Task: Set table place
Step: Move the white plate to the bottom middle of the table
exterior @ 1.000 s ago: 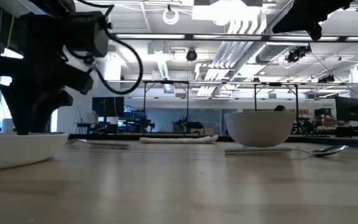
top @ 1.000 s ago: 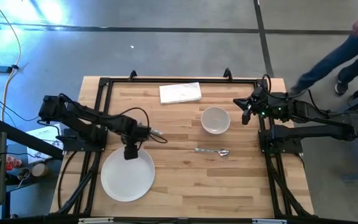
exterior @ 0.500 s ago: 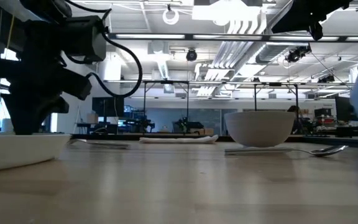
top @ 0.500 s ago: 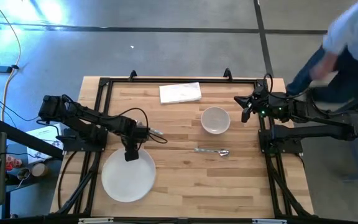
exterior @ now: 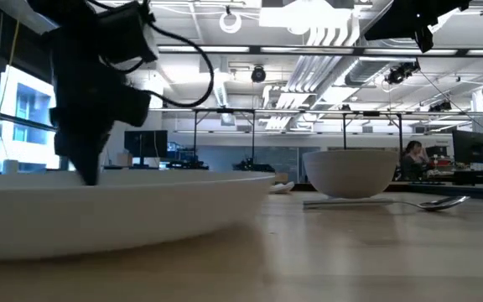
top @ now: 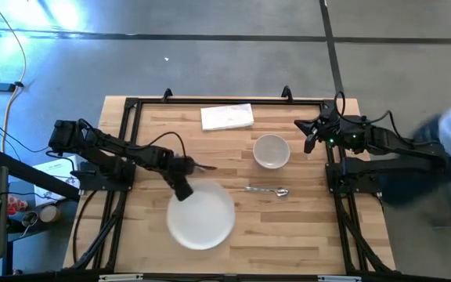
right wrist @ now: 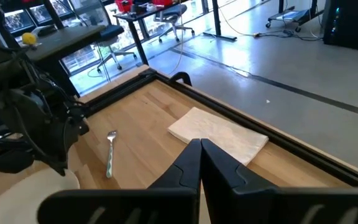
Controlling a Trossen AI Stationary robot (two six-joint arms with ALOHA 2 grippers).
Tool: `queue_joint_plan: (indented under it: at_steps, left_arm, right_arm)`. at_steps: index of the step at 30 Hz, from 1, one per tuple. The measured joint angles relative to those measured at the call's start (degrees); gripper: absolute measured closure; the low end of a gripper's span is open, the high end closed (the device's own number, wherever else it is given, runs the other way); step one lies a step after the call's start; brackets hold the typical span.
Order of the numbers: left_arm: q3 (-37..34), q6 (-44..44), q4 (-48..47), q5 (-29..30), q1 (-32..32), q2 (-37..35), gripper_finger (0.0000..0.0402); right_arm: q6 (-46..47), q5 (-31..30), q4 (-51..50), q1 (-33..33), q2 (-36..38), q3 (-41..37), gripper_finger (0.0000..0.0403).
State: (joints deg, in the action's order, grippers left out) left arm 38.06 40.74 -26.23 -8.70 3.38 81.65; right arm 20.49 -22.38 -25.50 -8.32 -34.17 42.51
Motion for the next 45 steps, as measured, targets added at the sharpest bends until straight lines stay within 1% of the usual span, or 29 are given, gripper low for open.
queue_joint_plan:
  at_steps: [3, 6, 9, 16, 22, 26, 31, 39, 45]
  left_arm:
    - [0.0, 5.4, 4.8, 2.7, 0.0, 1.0, 0.0401]
    - [0.3, 8.4, 7.1, 3.1, -0.1, 2.7, 0.0401]
    - [2.1, 10.6, 7.0, 2.8, -1.1, 6.2, 0.0401]
    - [12.2, 8.6, 6.4, 2.1, -4.3, 15.1, 0.0401]
    - [20.5, 5.6, -0.8, 2.0, -4.5, 19.7, 0.0402]
    - [24.0, 3.8, -3.8, 1.9, -4.5, 22.4, 0.0401]
    - [25.2, 3.0, -5.3, 0.0, -4.5, 24.3, 0.0401]
    - [25.6, 3.0, -5.9, 0.4, -4.5, 24.4, 0.0399]
    - [25.8, 2.6, -6.1, 2.1, -4.5, 24.5, 0.037]
  right_arm:
    - [0.0, 0.0, 0.0, 0.0, 0.0, 0.0, 0.0402]
    - [0.0, 0.0, 0.0, 0.0, 0.0, 0.0, 0.0402]
    - [0.0, 0.0, 0.0, 0.0, 0.0, 0.0, 0.0402]
    - [0.0, 0.0, 0.0, 0.0, 0.0, 0.0, 0.0402]
    - [-0.2, 0.6, -0.2, 0.0, 0.0, 0.0, 0.0402]
    - [-0.3, 1.6, -0.4, 0.0, 0.1, 0.0, 0.0402]
    - [-1.3, 1.8, -0.4, 0.1, 0.0, 0.0, 0.0402]
    - [-1.5, 2.9, -1.0, 0.1, 0.0, 0.0, 0.0402]
    - [-1.5, 3.5, -1.8, 0.1, 0.0, 0.0, 0.0402]
